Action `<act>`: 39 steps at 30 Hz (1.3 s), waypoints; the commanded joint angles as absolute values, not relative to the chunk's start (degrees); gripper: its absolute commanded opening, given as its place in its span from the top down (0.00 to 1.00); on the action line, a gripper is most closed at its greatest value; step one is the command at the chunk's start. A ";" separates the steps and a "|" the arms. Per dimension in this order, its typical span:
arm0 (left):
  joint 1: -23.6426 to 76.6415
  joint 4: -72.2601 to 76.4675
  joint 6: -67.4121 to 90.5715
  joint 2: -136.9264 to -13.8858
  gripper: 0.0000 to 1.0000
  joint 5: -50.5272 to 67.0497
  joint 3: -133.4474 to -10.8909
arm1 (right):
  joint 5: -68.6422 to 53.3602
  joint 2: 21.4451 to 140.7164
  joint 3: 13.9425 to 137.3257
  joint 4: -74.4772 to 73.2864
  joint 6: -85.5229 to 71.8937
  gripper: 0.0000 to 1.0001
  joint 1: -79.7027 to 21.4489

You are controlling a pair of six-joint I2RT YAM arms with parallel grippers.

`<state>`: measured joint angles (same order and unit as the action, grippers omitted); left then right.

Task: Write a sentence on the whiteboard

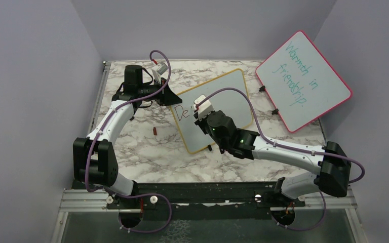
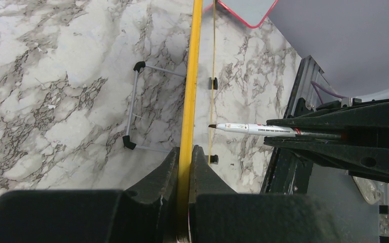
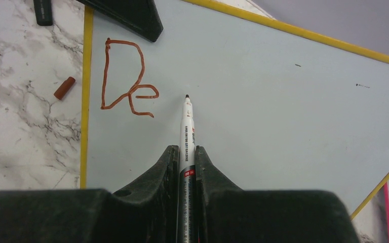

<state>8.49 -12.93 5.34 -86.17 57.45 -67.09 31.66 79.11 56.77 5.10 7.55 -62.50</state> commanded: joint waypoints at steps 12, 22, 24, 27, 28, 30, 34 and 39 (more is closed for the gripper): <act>8.29 -16.79 0.26 -89.21 1.00 47.99 -66.27 | 30.82 81.20 57.05 7.23 7.65 1.00 -61.71; 8.34 -16.89 0.26 -89.25 1.00 48.16 -66.35 | 29.04 81.45 57.72 8.71 8.43 1.00 -61.69; 8.35 -16.93 0.26 -89.21 1.00 48.16 -66.35 | 28.36 81.49 57.82 8.61 8.48 1.00 -61.70; 8.27 -16.94 0.26 -89.29 1.00 48.08 -66.43 | 27.55 81.65 58.17 7.79 8.53 1.00 -61.70; 8.26 -16.93 0.26 -89.30 1.00 48.08 -66.44 | 27.29 81.65 58.18 7.48 8.53 1.00 -61.70; 8.26 -16.92 0.26 -89.30 1.00 48.08 -66.45 | 26.76 81.56 58.25 6.78 8.53 1.00 -61.69; 8.13 -16.96 0.26 -89.30 1.00 47.99 -66.43 | 25.89 81.44 58.33 5.10 8.56 1.00 -61.70; 8.09 -16.96 0.26 -89.29 1.00 48.03 -66.44 | 25.24 81.00 58.11 2.78 7.97 1.00 -61.70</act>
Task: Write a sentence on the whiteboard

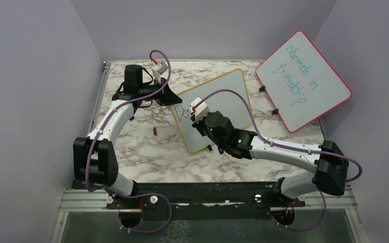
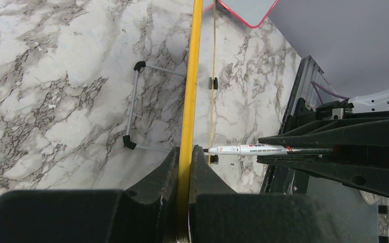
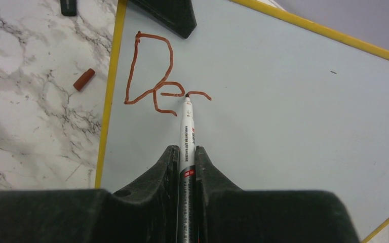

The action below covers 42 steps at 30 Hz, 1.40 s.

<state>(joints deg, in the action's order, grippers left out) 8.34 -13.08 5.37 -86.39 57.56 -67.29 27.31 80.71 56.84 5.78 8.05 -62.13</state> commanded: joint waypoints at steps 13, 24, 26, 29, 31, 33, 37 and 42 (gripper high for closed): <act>8.09 -16.96 0.26 -89.47 1.00 48.02 -66.38 | 26.63 79.73 56.38 -1.06 7.42 1.00 -61.70; 8.09 -16.96 0.26 -89.38 1.00 48.16 -66.44 | 29.61 79.36 55.55 -0.45 8.24 0.99 -61.10; 8.09 -16.96 0.26 -89.30 1.00 48.16 -66.34 | 30.11 79.37 55.40 1.33 8.25 1.00 -60.93; 8.09 -16.96 0.26 -89.30 1.00 48.32 -66.40 | 30.45 79.13 55.29 3.12 8.38 1.00 -60.58; 8.13 -16.96 0.26 -89.23 1.00 48.30 -66.36 | 30.66 79.19 55.43 3.85 8.41 1.00 -60.28; 8.09 -16.96 0.26 -89.21 1.00 48.27 -66.36 | 30.67 79.38 55.75 4.23 8.52 1.00 -60.04; 8.09 -16.96 0.26 -89.21 1.00 48.36 -66.40 | 30.25 79.77 55.93 5.39 8.59 1.00 -59.77; 8.13 -16.96 -1.00 -89.21 1.00 48.43 -66.43 | 30.08 80.20 56.21 6.55 8.70 1.00 -59.51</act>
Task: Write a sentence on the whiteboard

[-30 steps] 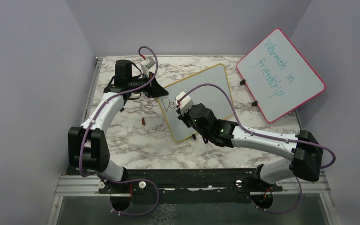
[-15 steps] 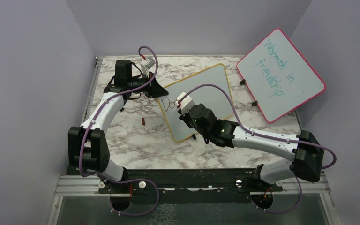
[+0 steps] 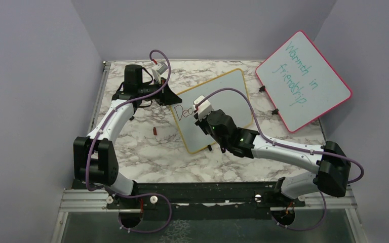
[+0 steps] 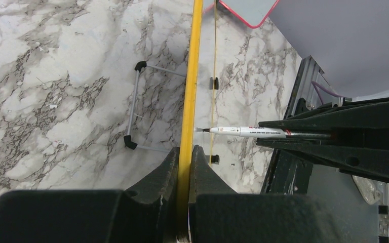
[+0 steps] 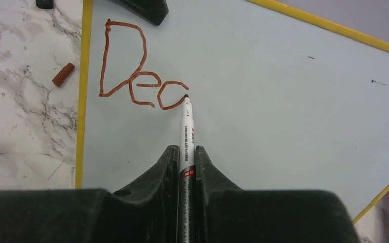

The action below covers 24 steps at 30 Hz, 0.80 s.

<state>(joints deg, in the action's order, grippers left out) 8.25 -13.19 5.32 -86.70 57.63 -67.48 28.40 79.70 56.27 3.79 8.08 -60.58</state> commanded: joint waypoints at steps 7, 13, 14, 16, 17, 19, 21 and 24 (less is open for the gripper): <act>8.09 -16.96 -1.05 -89.27 1.00 48.44 -66.45 | 29.37 80.55 57.07 7.06 9.10 1.00 -59.41; 8.09 -16.96 -1.02 -89.24 1.00 48.34 -66.53 | 28.34 80.61 57.41 5.75 9.05 1.00 -59.33; 8.09 -16.96 -0.99 -89.21 1.00 48.34 -66.53 | 28.12 80.58 57.46 5.41 8.98 0.99 -59.33; 8.00 -16.96 -0.99 -89.21 1.00 48.26 -66.56 | 27.46 80.23 57.25 4.60 8.75 1.00 -59.32; 8.00 -16.96 -1.05 -89.21 1.00 48.24 -66.61 | 27.15 80.06 57.24 4.17 8.64 0.99 -59.28; 8.00 -16.96 -1.04 -89.26 1.00 48.17 -66.60 | 26.46 79.79 56.99 3.52 8.54 1.00 -59.28; 8.00 -16.96 -1.05 -89.25 1.00 48.16 -66.62 | 25.72 79.63 56.76 2.77 8.48 1.00 -59.36; 8.00 -16.99 -1.03 -89.30 1.00 48.16 -66.60 | 25.39 79.63 56.47 1.47 8.13 1.00 -59.33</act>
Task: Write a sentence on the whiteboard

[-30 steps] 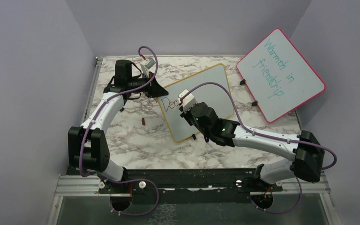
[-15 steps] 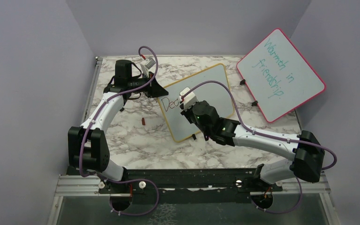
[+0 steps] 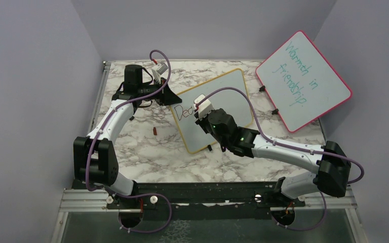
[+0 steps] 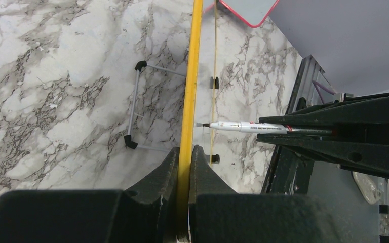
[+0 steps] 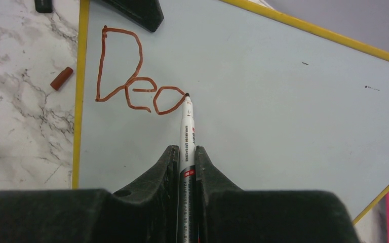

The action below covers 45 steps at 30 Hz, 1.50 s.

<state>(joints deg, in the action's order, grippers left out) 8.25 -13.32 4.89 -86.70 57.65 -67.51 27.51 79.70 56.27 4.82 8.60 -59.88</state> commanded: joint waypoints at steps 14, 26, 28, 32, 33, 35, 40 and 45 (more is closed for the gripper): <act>8.00 -17.12 -1.14 -89.47 1.00 47.99 -66.62 | 25.38 78.84 55.56 -2.03 7.30 0.99 -59.28; 8.00 -17.27 -1.32 -89.38 1.00 47.90 -66.62 | 30.40 78.23 54.67 -1.06 7.03 1.00 -59.33; 8.00 -17.29 -1.32 -89.34 1.00 47.90 -66.62 | 30.26 78.18 54.75 -0.94 6.95 1.00 -59.33; 8.00 -17.38 -1.39 -89.30 1.00 47.74 -66.61 | 28.94 76.82 54.27 -0.45 7.02 1.00 -59.32; 8.00 -17.40 -1.40 -89.30 1.00 47.75 -66.61 | 28.92 76.37 54.04 -0.47 7.03 1.00 -59.34; 8.00 -17.40 -1.46 -89.34 1.00 47.73 -66.64 | 29.00 75.54 53.70 1.37 7.28 0.99 -59.33; 8.02 -17.41 -1.43 -89.30 1.00 47.74 -66.63 | 28.95 74.65 53.23 2.89 7.96 1.00 -58.56; 8.00 -17.41 -1.49 -89.38 1.00 47.73 -66.62 | 28.86 74.32 53.37 4.80 9.02 1.00 -58.45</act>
<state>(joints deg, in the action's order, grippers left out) 8.23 -13.56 4.84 -86.72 57.67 -67.72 27.68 75.92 53.49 1.39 7.81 -58.74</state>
